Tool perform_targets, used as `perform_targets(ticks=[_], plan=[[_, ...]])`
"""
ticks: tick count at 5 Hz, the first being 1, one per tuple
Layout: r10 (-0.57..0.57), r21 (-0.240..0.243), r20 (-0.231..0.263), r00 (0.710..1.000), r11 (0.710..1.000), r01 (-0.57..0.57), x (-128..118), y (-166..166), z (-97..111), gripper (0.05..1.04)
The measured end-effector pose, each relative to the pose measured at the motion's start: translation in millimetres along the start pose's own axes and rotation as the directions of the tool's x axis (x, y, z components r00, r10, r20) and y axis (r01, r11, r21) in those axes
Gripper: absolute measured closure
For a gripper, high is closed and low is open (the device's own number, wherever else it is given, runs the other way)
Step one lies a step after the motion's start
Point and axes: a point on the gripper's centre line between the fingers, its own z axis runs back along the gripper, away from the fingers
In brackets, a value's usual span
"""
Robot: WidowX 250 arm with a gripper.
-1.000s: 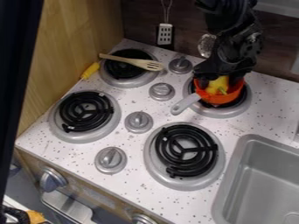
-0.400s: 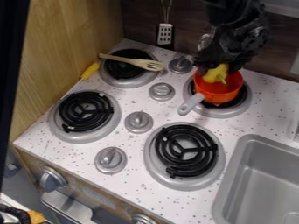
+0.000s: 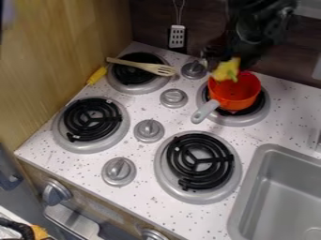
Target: He removed the yellow object from Water dipper then he drop in the middle of the stove
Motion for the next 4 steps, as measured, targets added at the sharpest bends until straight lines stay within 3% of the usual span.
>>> perform_targets(ticks=[2,4], plan=[[0.026,0.124,-0.026,0.999,0.992,-0.023,-10,36,24,0.230],[0.086,0.247,-0.178,0.980,0.968,-0.040,-43,68,39,0.230]])
